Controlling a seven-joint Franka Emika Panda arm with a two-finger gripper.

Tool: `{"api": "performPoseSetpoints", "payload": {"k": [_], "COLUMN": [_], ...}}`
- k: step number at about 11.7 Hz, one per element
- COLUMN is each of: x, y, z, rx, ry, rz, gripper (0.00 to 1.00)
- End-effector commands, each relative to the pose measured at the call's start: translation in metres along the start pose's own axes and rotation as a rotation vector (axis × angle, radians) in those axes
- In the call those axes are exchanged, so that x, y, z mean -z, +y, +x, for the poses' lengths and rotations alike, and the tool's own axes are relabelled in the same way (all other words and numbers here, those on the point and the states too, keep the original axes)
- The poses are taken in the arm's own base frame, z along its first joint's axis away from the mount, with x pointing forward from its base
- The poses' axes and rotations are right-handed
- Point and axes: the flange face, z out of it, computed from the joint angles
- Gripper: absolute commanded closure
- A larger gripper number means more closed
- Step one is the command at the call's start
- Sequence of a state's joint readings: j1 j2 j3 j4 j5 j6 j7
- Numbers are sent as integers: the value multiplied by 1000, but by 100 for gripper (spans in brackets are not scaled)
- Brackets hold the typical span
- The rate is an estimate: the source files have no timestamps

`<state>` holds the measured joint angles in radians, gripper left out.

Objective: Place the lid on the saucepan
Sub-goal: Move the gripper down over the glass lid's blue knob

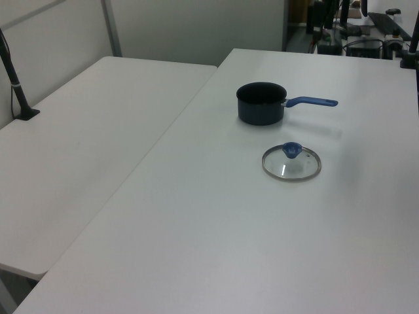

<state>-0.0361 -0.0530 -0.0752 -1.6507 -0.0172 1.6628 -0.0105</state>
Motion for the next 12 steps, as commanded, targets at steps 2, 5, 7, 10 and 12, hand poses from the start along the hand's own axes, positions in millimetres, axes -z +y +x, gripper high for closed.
{"api": "performPoseSetpoints", "payload": {"k": [2,5,7,10,12], "x": [7,6,6,-3,-28], "y": [-3,-3,-2,2,-3], "z": [0,0,0,-6,-13], "rx": [-20,-27,-20,259,364], "ry": [13,10,10,-49,-122], "rz": [5,6,5,7,10], "gripper": [0,0,0,0,0]}}
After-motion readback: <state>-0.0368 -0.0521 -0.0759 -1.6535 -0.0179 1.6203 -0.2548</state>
